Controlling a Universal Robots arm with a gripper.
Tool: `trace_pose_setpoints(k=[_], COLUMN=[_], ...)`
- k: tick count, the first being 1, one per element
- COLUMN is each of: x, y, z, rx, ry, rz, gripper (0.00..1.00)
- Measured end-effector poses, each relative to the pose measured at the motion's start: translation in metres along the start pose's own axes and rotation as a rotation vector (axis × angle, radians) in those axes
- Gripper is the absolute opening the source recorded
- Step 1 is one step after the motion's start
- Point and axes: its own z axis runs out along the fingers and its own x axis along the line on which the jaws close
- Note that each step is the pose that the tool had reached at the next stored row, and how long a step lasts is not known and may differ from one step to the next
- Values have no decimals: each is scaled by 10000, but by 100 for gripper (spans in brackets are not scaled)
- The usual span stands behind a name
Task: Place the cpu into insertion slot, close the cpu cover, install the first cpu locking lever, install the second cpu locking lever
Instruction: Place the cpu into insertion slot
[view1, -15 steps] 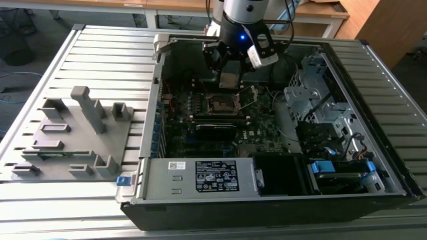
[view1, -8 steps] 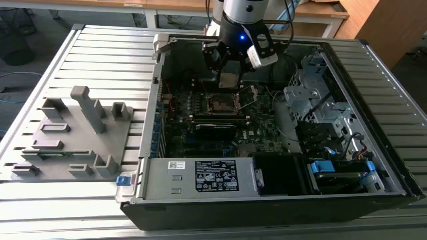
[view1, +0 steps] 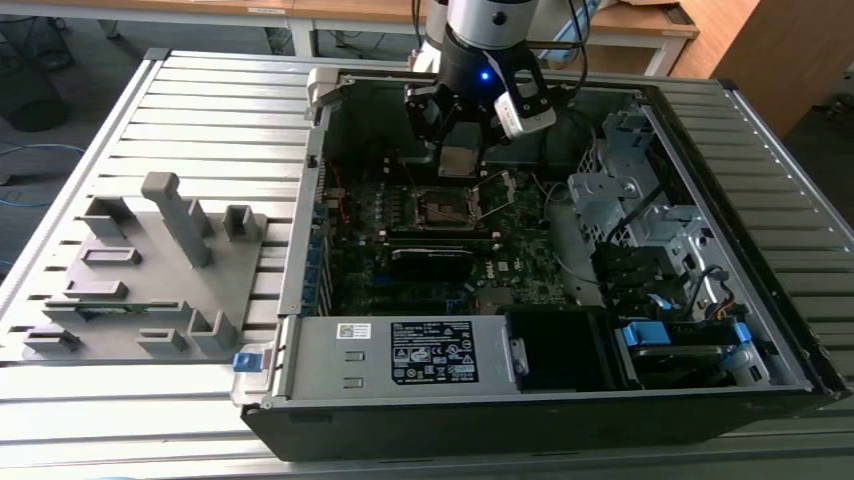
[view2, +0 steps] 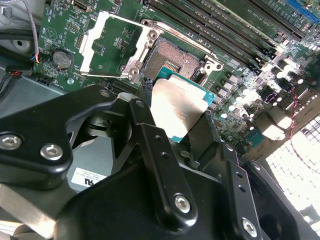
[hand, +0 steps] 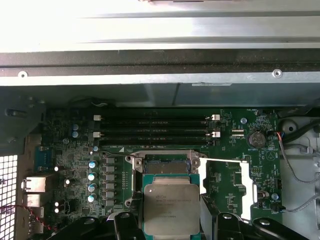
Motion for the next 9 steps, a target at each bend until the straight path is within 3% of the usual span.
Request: trace_pose_setpoints(k=[9], x=[0], y=[-2], z=[18], rx=[-1], ry=[0], rz=[0], gripper=[54])
